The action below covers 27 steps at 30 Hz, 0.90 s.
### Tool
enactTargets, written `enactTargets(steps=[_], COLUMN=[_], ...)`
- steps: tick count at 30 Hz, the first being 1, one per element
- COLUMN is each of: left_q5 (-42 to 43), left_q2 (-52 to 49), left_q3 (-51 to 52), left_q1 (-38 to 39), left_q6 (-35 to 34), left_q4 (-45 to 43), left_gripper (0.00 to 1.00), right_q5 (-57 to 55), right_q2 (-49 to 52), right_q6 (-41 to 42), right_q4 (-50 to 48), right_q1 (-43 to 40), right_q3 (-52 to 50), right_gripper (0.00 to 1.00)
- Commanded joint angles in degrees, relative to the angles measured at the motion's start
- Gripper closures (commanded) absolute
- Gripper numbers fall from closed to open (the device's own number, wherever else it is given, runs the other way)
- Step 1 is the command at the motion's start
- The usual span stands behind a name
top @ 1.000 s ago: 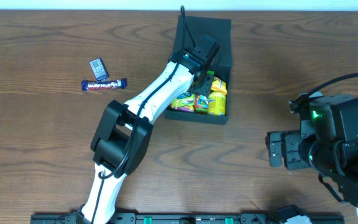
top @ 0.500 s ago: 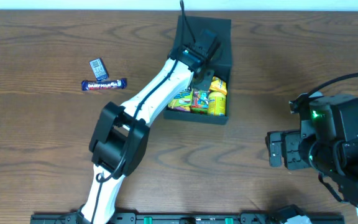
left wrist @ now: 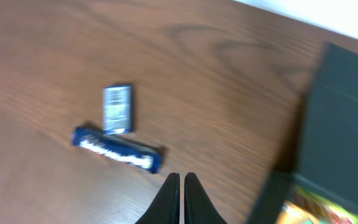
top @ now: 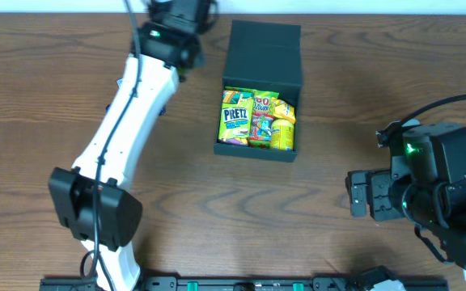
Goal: Pack container
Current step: 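Move left gripper to the blue Dairy Milk bar and grasp it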
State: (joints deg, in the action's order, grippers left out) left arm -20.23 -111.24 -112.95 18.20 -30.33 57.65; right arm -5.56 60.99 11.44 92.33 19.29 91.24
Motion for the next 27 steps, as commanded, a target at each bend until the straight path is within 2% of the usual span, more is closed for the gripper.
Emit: enactTargets(steps=[1, 6, 10, 11, 12, 13, 16, 19, 27], left_q5=[-2.0, 2.2, 4.8, 6.0, 7.7, 8.5, 9.4, 9.7, 10.7], left_q2=[-0.6, -1.0, -1.0, -1.0, -1.0, -1.0, -1.0, -1.0, -1.0], left_q3=[0.0, 1.6, 7.2, 8.7, 10.5, 12.2, 16.5, 20.2, 29.4], left_q1=[-3.4, -9.0, -11.7, -12.2, -12.6, -13.0, -13.3, -13.3, -13.3], left_q6=[-8.6, -23.7, -31.8, -33.0, -33.7, -34.3, -37.0, -39.5, -46.8], left_q4=[2.5, 7.1, 5.7, 4.8, 3.5, 2.0, -1.9, -5.7, -15.7], left_gripper=[0.94, 0.94, 0.94, 0.85, 0.59, 0.53, 0.52, 0.44, 0.43], right_q5=[0.0, 0.0, 0.0, 0.0, 0.0, 0.0, 0.0, 0.0, 0.0], right_q2=[-0.1, -0.1, -0.1, -0.1, -0.1, -0.1, -0.1, -0.1, -0.1], right_q6=[-0.8, -0.8, -0.8, -0.8, -0.8, -0.8, -0.8, -0.8, -0.8], right_q4=[0.1, 0.1, 0.1, 0.1, 0.1, 0.1, 0.1, 0.1, 0.1], right_q1=[-0.5, -0.5, -0.5, -0.5, -0.5, -0.5, -0.5, -0.5, -0.5], right_q3=[0.5, 0.5, 0.5, 0.5, 0.5, 0.5, 0.5, 0.5, 0.5], right_gripper=[0.01, 0.01, 0.01, 0.01, 0.01, 0.01, 0.01, 0.01, 0.01])
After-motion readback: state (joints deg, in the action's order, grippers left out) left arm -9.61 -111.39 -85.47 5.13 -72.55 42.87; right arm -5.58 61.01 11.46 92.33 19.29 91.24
